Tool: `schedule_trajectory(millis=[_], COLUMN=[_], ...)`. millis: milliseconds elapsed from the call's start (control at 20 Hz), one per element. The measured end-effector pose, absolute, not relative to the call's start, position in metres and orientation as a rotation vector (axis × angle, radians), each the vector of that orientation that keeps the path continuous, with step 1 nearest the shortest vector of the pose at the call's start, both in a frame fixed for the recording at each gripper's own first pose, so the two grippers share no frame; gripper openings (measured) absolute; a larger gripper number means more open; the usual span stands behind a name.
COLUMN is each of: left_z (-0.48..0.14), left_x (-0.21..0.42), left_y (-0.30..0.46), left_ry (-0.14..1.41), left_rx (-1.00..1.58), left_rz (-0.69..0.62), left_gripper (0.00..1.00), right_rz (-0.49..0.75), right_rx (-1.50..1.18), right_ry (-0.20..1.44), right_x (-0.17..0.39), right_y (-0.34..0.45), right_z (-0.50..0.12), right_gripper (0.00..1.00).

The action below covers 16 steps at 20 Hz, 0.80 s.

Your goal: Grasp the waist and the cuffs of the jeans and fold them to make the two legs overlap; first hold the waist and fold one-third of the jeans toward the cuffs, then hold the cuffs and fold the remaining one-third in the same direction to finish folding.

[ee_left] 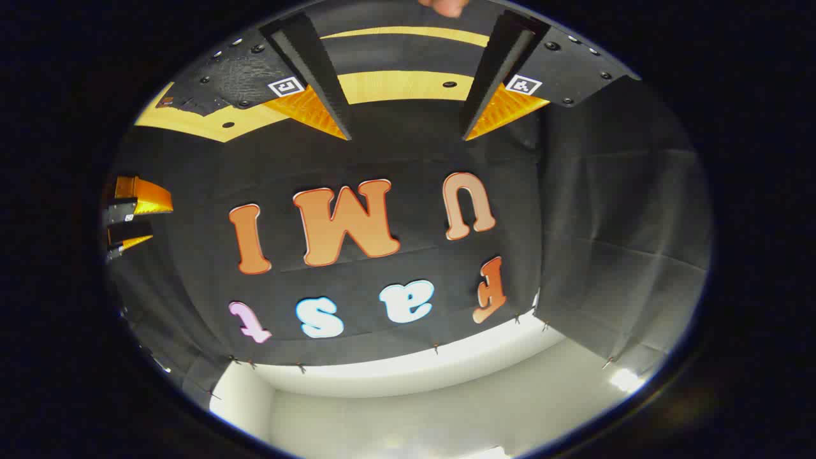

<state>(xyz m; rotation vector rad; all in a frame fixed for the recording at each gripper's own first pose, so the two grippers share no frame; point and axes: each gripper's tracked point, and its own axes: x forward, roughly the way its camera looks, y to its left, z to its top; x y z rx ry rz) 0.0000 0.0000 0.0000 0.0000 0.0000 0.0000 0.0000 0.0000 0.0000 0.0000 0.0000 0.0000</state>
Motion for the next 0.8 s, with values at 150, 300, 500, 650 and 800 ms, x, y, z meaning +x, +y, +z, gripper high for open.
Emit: schedule_trajectory(millis=[150,300,500,650,800], left_z=[0.001,-0.002,-0.009,-0.014,-0.017], left_x=[0.011,0.018,0.023,0.026,0.029], left_y=[0.005,-0.003,-0.013,-0.009,-0.003], left_ry=[0.018,0.041,0.063,0.081,0.088], left_rx=[-0.021,-0.023,-0.017,-0.003,0.017], left_rz=[0.051,0.055,0.062,0.087,0.118], left_gripper=[1.0,1.0,1.0,1.0,0.99], right_rz=[0.013,0.03,0.054,0.023,0.017], right_rx=[-0.005,0.007,0.056,0.039,0.062], right_ry=[-0.015,-0.001,0.053,0.078,0.091], right_x=[0.006,0.008,0.011,0.015,0.022], right_y=[-0.003,0.0,-0.005,-0.024,-0.034], right_z=[0.0,-0.011,-0.032,-0.044,-0.052], right_gripper=[0.98,0.96,0.94,1.0,0.94])
